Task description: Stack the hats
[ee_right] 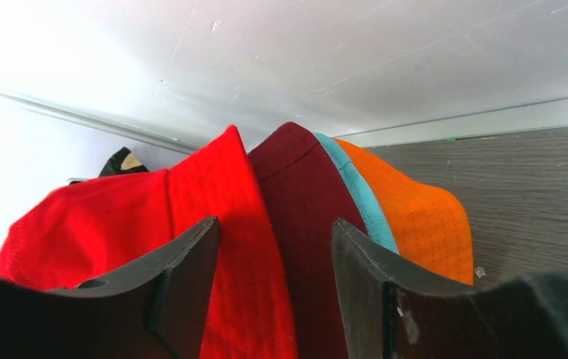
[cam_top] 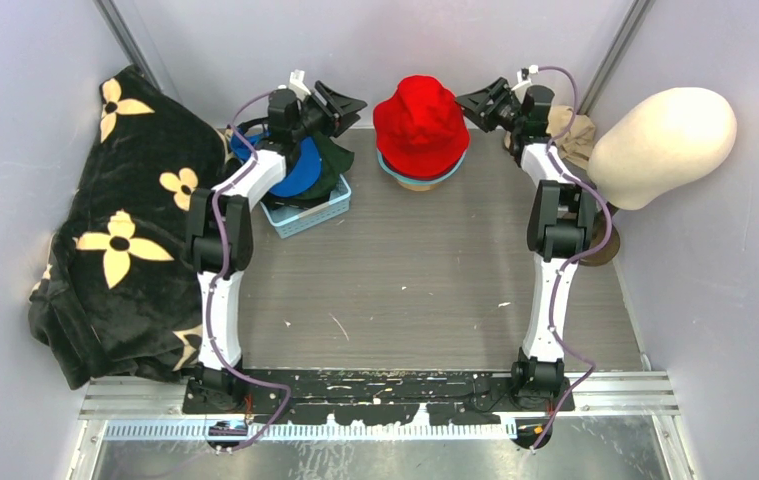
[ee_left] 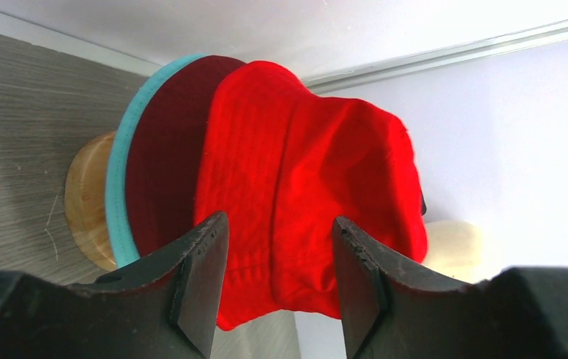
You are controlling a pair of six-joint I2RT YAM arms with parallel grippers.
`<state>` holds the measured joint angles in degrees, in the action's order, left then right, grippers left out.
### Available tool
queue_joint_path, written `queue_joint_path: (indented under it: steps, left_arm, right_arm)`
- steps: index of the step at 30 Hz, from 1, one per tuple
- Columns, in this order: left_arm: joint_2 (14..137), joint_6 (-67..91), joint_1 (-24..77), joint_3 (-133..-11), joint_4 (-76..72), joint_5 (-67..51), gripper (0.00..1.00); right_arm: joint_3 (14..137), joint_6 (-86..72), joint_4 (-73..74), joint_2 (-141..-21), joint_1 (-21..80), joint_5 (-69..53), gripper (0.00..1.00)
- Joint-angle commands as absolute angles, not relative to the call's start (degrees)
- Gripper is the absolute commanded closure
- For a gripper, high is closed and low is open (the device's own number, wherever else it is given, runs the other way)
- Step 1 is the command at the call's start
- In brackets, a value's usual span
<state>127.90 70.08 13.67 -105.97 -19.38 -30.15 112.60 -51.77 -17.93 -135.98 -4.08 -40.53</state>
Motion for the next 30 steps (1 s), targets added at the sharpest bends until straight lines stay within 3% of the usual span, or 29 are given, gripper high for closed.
queue_joint_path:
  steps: [1,11,22,30]
  left_arm:
    - [129.5,70.2,14.0,-109.4,-22.2,-32.0,0.46]
    - [132.4,71.3,14.3,-111.6,-24.1,-32.8,0.46]
    - [134.0,71.7,14.6,-112.9,-25.1,-33.0,0.46]
    - [137.9,74.6,15.0,-115.9,-29.2,-33.5,0.46]
  right_arm:
    - [113.0,-57.0,-26.8,-136.6,-4.0,-44.7,0.39]
    - [110.3,-65.3,-36.9,-137.9,-4.1,-47.5,0.57]
    - [105.7,-72.1,-45.9,-137.6,-4.5,-46.9,0.99]
    - [105.8,-73.1,-47.0,-138.1,-4.7,-46.5,0.99]
